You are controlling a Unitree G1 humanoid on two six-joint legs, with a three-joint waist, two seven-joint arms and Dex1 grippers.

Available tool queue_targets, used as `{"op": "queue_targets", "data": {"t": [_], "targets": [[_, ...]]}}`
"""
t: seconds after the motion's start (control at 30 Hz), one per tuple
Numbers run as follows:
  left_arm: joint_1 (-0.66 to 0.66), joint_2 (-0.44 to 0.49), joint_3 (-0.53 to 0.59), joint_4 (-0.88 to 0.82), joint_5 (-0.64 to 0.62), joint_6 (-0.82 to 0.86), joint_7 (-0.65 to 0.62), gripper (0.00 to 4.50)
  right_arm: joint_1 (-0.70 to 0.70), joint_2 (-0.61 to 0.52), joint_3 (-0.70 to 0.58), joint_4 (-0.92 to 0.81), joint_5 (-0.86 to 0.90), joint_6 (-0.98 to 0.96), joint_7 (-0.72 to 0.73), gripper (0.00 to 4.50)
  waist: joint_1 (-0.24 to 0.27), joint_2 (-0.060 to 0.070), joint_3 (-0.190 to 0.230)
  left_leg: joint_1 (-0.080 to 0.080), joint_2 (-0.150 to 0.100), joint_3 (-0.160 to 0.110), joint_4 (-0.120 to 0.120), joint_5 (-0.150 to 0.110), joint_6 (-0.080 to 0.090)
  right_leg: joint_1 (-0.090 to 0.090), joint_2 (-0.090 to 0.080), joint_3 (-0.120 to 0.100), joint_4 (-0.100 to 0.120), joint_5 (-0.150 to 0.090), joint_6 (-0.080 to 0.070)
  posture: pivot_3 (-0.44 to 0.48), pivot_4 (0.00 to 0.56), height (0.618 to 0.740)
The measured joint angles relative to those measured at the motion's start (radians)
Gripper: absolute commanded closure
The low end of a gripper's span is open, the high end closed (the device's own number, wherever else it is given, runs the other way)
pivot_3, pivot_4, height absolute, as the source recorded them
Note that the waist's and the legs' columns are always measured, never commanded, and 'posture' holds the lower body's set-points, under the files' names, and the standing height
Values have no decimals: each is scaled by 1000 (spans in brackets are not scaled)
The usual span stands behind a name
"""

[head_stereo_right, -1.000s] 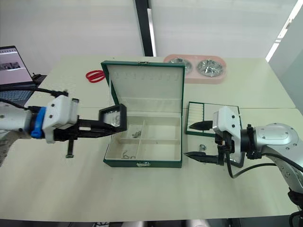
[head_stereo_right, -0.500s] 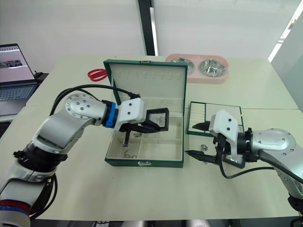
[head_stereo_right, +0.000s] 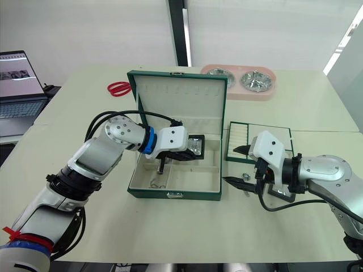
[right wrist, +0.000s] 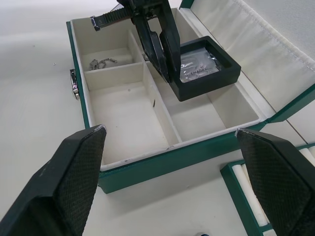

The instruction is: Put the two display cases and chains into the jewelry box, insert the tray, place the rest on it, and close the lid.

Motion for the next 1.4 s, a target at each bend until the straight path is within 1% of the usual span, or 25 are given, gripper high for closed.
{"op": "queue_targets", "data": {"t": [0.4,0.53,0.6,0.63,0.67,0.7,0.73,0.83,0.9,1.0,1.1,1.23,1.3,1.4], "targets": [[18,-37,-15,48,88,-15,-1,4472,0,2,0,-1,1,0,3,0,4,0,0,0,0,0,0,0,0,0,0,0,0,0,0,0,150,740],[18,-45,-17,50,96,-8,-3,4472,0,2,0,-2,1,0,4,0,4,0,0,0,0,0,0,0,0,0,0,0,0,0,0,0,150,740],[18,-48,-17,50,96,-3,-4,3848,0,2,0,-1,1,0,5,0,4,0,0,0,0,0,0,0,0,0,0,0,0,0,0,0,150,740],[18,-49,-17,49,96,-1,-4,3638,0,2,0,-1,1,0,5,0,4,0,0,0,0,0,1,0,0,0,0,0,0,0,0,0,150,740],[17,-50,-17,49,96,4,-3,3309,0,2,0,-1,1,0,5,0,4,0,0,0,0,0,1,0,0,0,0,0,0,0,0,0,150,740],[14,-50,-16,49,96,10,-2,3074,0,2,0,-1,1,0,6,0,4,0,0,0,0,0,1,0,0,0,0,0,0,0,0,0,150,740],[9,-50,-15,49,97,14,-2,2714,0,2,0,-1,0,0,6,0,4,0,0,0,0,0,1,0,0,0,0,0,0,0,0,0,150,740],[0,-51,-12,30,94,30,-3,1867,0,2,0,-1,0,0,6,0,4,0,0,0,0,0,1,0,0,0,0,0,0,0,0,0,150,740],[0,-55,-8,12,93,33,0,1194,0,2,0,-1,0,0,6,0,4,0,0,0,0,0,1,0,0,0,0,0,0,0,0,0,150,740],[-1,-60,19,-6,89,31,19,292,0,12,0,-1,4,0,-2,0,4,0,0,0,0,0,1,0,0,0,0,0,0,0,0,0,150,740],[-1,-60,89,-52,39,54,21,292,1,27,-4,-1,7,-1,-16,0,4,0,0,0,0,0,1,0,0,0,0,0,1,0,0,0,150,740],[13,-85,249,-119,-77,112,70,292,4,41,-17,-1,-10,-40,-29,0,4,0,0,0,0,0,1,0,0,0,0,0,1,0,0,0,150,740],[46,-88,338,-148,-141,139,101,292,6,52,-32,0,-17,-65,-32,0,2,0,0,0,0,0,1,0,0,0,0,0,1,0,0,0,150,740],[135,-57,470,-180,-239,183,116,292,17,55,-69,3,-25,-101,-30,0,0,0,0,0,0,0,1,0,0,0,0,0,1,0,0,0,150,740]]}}
